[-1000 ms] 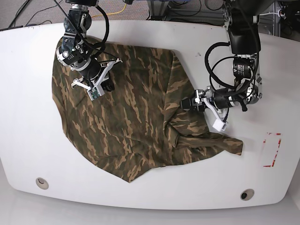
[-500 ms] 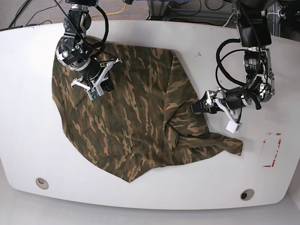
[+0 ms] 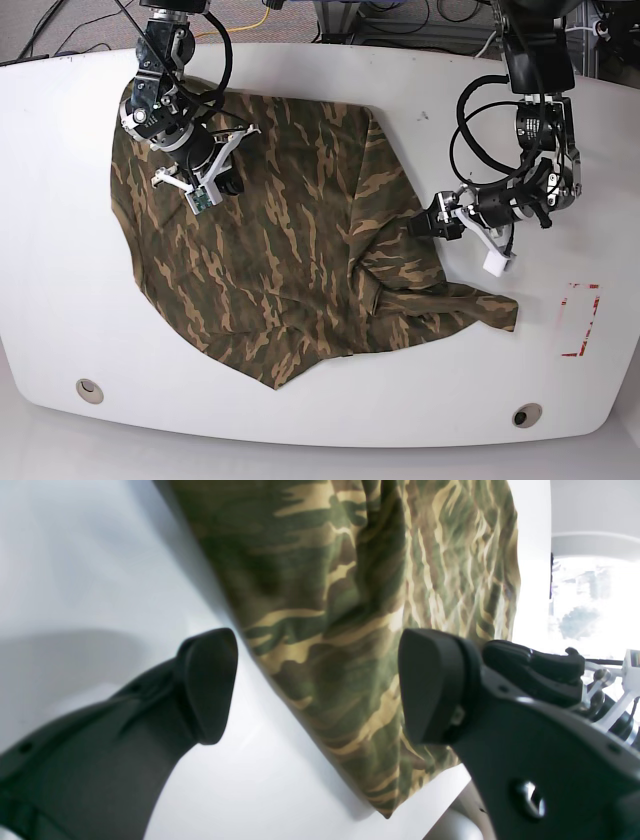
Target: Layout the t-shirt on the table in an organized manner, then fold the t-shirt properly
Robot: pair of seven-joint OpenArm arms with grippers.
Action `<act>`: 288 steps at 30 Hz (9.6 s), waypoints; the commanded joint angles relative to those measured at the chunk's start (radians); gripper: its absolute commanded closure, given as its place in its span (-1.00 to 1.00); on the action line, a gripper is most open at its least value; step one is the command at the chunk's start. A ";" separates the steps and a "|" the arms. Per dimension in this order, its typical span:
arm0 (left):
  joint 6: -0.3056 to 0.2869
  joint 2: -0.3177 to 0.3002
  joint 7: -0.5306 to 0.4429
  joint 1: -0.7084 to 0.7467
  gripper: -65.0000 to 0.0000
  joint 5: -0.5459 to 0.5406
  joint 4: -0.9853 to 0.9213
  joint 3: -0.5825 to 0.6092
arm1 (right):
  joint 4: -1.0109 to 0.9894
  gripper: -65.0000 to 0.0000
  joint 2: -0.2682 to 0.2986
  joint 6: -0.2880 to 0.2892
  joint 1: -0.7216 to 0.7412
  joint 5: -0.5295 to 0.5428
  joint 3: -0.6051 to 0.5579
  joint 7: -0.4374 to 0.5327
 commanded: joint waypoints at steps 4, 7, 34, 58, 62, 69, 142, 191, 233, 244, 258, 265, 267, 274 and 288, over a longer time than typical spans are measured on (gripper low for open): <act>0.000 -0.006 -0.018 -0.025 -0.45 -0.018 -0.039 -0.003 | 0.016 0.92 0.005 0.001 0.012 0.018 0.002 0.023; 0.023 -0.006 -0.043 -0.025 -0.45 -0.019 -0.062 -0.003 | 0.016 0.92 0.005 0.001 0.012 0.018 0.002 0.023; 0.040 -0.020 -0.172 -0.215 -0.45 0.104 -0.296 0.000 | 0.016 0.92 0.005 0.001 0.012 0.018 0.002 0.023; 0.040 0.067 -0.185 -0.215 0.30 0.122 -0.297 0.002 | 0.017 0.92 0.003 0.001 0.012 0.018 0.002 0.023; 0.040 0.074 -0.185 -0.215 0.51 0.120 -0.297 0.002 | 0.019 0.92 0.003 0.001 0.012 0.018 0.002 0.023; 0.043 0.077 -0.185 -0.215 0.93 0.114 -0.293 0.000 | 0.019 0.92 0.003 0.001 0.012 0.018 0.002 0.023; 0.042 -0.063 0.072 0.046 1.00 -0.127 0.126 -0.007 | -0.753 0.92 -0.003 0.001 0.425 0.007 -0.240 0.333; 0.040 -0.239 0.181 0.530 1.00 -0.389 0.422 -0.375 | -0.992 0.92 0.095 -0.079 0.502 0.014 -0.239 0.502; 0.135 -0.046 0.114 0.087 -0.39 -0.294 -0.201 -0.303 | -0.989 0.92 0.091 -0.079 0.485 0.014 -0.240 0.503; 0.137 0.037 0.108 0.010 -0.37 -0.191 -0.233 -0.302 | -0.965 0.92 0.078 -0.079 0.469 0.014 -0.240 0.503; 0.134 0.072 0.108 0.001 0.79 -0.094 -0.225 -0.302 | -0.965 0.92 0.077 -0.079 0.468 0.014 -0.240 0.503; 0.135 0.067 0.112 0.015 0.91 -0.090 -0.122 -0.302 | -0.965 0.92 0.077 -0.079 0.466 0.014 -0.240 0.503; 0.135 0.067 0.115 0.029 0.91 -0.090 -0.099 -0.299 | -0.965 0.92 0.077 -0.079 0.466 0.014 -0.239 0.503; 0.135 0.040 0.164 0.055 0.92 -0.096 -0.038 -0.276 | -0.965 0.92 0.077 -0.079 0.466 0.014 -0.239 0.503; 0.134 -0.083 0.212 0.237 0.92 -0.237 0.123 -0.279 | -0.965 0.92 0.077 -0.087 0.472 0.014 -0.239 0.503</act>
